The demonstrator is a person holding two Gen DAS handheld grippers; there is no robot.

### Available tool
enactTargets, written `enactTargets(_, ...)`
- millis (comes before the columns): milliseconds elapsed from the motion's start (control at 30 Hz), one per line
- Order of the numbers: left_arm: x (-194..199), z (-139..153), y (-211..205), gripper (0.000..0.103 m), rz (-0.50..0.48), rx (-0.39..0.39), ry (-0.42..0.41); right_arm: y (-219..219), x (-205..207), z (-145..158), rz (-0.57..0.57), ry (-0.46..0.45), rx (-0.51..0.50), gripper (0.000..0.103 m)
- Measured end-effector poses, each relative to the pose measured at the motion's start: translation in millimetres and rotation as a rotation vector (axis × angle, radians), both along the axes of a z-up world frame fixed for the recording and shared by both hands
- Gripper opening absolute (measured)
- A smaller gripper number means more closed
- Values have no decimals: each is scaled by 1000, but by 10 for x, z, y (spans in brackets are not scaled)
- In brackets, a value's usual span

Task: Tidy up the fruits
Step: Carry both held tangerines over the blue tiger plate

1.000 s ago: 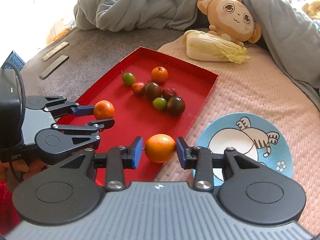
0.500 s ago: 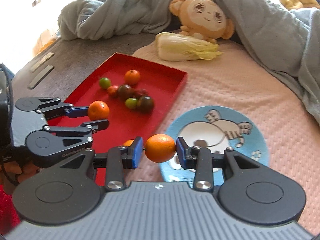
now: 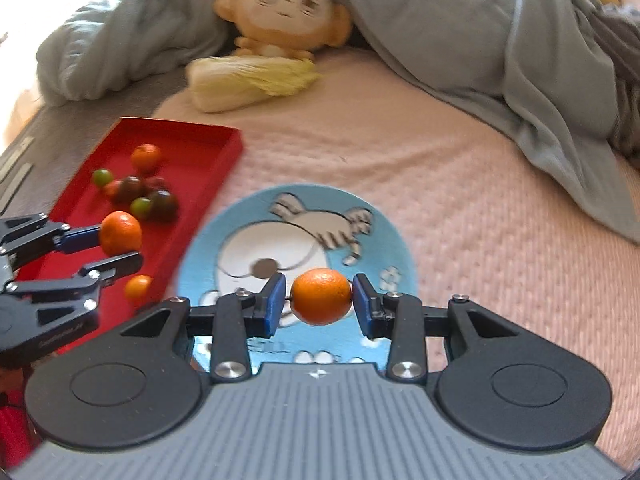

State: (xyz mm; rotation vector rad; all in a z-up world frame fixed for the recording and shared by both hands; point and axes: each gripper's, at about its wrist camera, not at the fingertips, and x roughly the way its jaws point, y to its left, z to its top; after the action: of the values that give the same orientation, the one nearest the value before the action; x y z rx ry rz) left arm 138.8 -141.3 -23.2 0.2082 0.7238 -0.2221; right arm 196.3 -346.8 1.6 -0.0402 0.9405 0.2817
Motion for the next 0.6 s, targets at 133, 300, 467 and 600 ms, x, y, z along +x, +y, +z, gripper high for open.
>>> enactTargets(133,80,-46,-233,39,-31,-4,5,-95,65,-41,-42,12,11,42)
enactTargets(300,198,-111,-459,39,-53,-7,10,-32,100,-95,-38,30,-1,42)
enactTargets(467,312,-231,-584,39,-49,2,23,88,140,-169,-15,50,-21,42)
enactTargets(600,418,-337,-621,39,-27,6,45,164,166,-250,-3,74,-46,42)
